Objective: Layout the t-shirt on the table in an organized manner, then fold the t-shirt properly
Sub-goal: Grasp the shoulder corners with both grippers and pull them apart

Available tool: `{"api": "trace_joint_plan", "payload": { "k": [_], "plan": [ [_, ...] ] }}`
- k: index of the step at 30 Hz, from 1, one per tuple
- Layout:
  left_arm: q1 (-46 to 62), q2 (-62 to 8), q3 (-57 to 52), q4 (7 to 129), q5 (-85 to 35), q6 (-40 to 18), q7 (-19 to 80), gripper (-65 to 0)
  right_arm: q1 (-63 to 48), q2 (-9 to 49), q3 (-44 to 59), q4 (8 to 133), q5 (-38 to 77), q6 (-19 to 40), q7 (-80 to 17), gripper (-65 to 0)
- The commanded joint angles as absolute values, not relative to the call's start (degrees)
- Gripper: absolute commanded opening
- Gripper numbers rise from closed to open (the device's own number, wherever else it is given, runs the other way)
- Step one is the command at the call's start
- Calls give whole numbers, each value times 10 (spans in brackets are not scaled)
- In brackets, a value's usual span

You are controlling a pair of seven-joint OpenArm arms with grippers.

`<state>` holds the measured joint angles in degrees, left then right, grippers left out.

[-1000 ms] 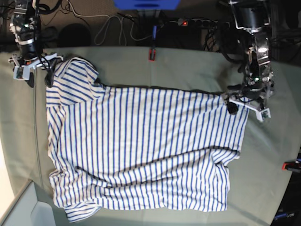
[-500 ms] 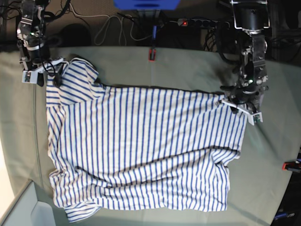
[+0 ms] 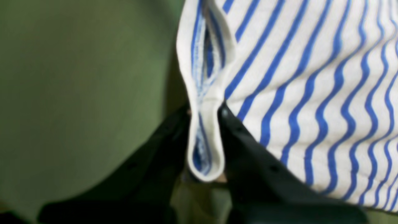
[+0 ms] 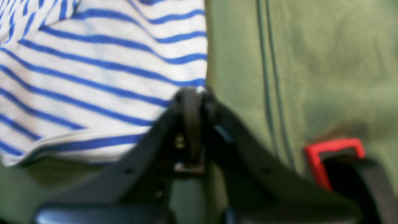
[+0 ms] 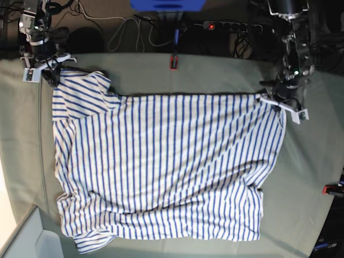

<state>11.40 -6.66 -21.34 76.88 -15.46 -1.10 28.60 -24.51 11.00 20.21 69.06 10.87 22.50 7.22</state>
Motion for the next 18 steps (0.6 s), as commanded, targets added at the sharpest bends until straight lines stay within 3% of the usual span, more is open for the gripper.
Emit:
{"api": "trace_joint_plan", "payload": {
  "k": [1,6,9,14,18],
  "plan": [
    [119,-71,-216,785,-148,-3,295,-649,-264,116,204,713,110,237,77,-650],
    [145,-71,-216,827,-148,-3,296,-649,-315,111,210,809,114,283,77,-650],
    [152,-71,-222,852,-148,-3,321,-649,-344,81,247,873,114,291,77,-650],
    [164,-71,-262,902,-148,-3,380,-649,-353,12,342,949,113,398,75,-650],
    [172,-71,-289,921,-148,-4,396,-649,-350,-24,400,967,111,400,74,-650]
  ]
}}
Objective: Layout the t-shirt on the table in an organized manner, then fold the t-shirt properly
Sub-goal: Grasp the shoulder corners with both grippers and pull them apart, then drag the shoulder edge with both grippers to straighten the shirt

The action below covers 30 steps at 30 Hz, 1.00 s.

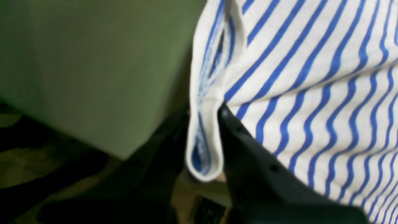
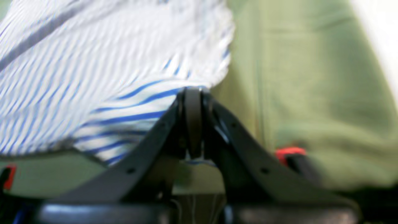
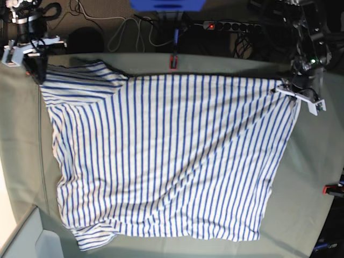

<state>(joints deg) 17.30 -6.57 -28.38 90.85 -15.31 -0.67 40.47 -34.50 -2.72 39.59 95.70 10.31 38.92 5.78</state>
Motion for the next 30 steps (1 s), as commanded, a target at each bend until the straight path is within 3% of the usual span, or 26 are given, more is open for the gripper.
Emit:
{"api": "trace_joint_plan", "payload": {
  "k": [1,20,25,30],
  "plan": [
    [175,-71,-295,924,-148,-4,399,-649,-352,-26,406,966,112,400,74,-650],
    [230,-71,-335,965,-148,-4,399,-649,-402,-36,418,985,175,400,102,-650],
    [189,-71,-331,965,-147,-4,399,-649,-357,-34,399,1002,170,400,95,-650],
    [124,-75,-308,940,-141,-4,400,-649,-276,-28,399,1002,128,400,13,-650]
  ]
}}
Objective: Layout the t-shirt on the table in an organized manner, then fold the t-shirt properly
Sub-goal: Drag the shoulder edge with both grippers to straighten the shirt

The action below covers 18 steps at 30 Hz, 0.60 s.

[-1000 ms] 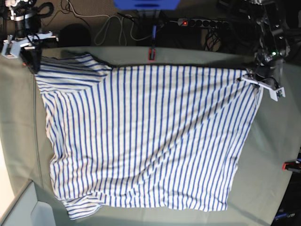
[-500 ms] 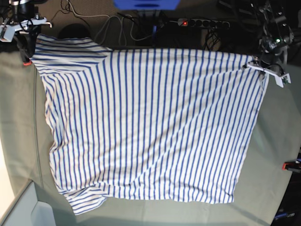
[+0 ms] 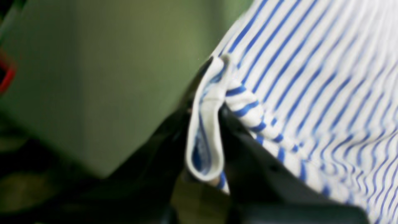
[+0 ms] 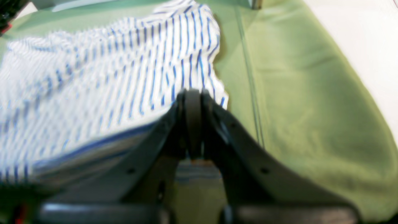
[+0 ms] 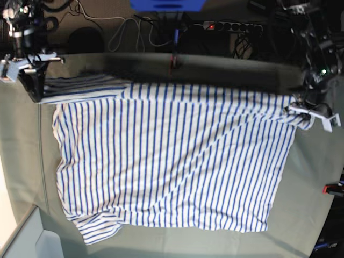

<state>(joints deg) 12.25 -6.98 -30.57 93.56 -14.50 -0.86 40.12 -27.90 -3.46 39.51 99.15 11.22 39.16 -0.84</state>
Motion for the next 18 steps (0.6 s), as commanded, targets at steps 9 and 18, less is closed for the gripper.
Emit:
{"api": "trace_joint_plan", "payload": {
  "k": [9,18],
  "plan": [
    [-15,-85,-291,799,-140,-3,399,-649,-100,-25,399,909,-11,400,-25,-650],
    [-124,-106,-295,711,-140,-3,394,-649,4,-2,401,808,-80,400,-24,-650]
  ]
}}
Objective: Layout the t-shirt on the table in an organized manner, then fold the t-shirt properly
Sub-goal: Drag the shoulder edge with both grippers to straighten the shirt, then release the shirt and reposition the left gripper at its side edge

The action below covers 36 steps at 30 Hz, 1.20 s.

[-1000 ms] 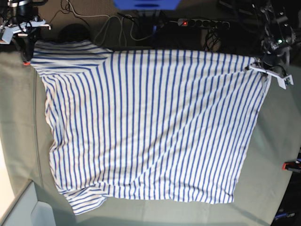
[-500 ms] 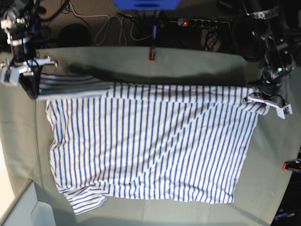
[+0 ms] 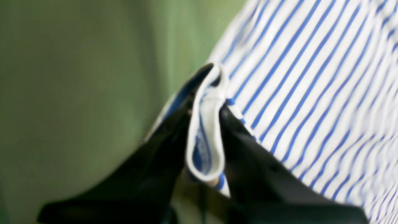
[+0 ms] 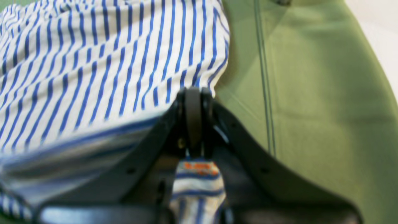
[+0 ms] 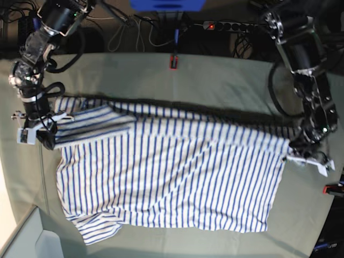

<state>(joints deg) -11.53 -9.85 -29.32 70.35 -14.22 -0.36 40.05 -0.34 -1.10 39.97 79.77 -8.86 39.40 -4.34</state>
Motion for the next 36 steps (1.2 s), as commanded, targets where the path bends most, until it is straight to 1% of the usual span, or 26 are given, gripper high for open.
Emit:
{"api": "trace_joint_plan", "payload": {
  "k": [1,7,14,16,18,19,20,21,23,24,25,27,29,31,34,36],
  "plan": [
    [-130,-110,-294,711,-140,-3,394,-649,11,3,401,800,-80,400,-25,-650],
    [-144,-116,-291,699,-143,-3,393,-645,42,23,400,741,-81,400,-25,-650],
    [-189,-121,-246,572,-143,-3,393,-645,85,41,398,673,-82,400,-25,-650],
    [-199,-121,-242,546,-141,-3,393,-644,96,48,398,653,-100,400,-25,-648],
    [-211,-121,-231,531,-141,-3,393,-626,113,52,400,627,-140,400,-25,-590],
    [-213,-122,-225,531,-143,-3,393,-601,118,51,400,623,-155,400,-25,-552],
    [-213,-122,-221,534,-142,-3,394,-562,119,51,401,625,-164,400,-25,-515],
    [-213,-122,-219,536,-141,-3,394,-513,118,51,401,629,-164,400,-24,-473],
    [-213,-122,-222,538,-145,-3,395,-406,116,50,404,646,-164,400,-24,-408],
    [-212,-122,-223,543,-145,-3,398,-342,107,50,413,658,-164,400,-24,-385],
    [-208,-122,-223,553,-146,-3,399,-288,102,46,422,675,-163,400,-23,-365],
    [-186,-121,-224,582,-146,-3,399,-194,96,29,440,708,-163,400,-23,-344],
    [-156,-121,-224,619,-147,-3,399,-130,81,20,454,739,-163,400,-24,-341],
    [-119,-121,-225,667,-147,-3,398,-102,60,9,458,771,-163,400,-24,-341],
    [-63,-116,-252,728,-147,-3,393,-99,16,-10,458,810,-163,400,-23,-341],
    [-44,-109,-270,736,-147,-3,393,-98,-8,-24,457,822,-153,400,-22,-341]
  ]
}}
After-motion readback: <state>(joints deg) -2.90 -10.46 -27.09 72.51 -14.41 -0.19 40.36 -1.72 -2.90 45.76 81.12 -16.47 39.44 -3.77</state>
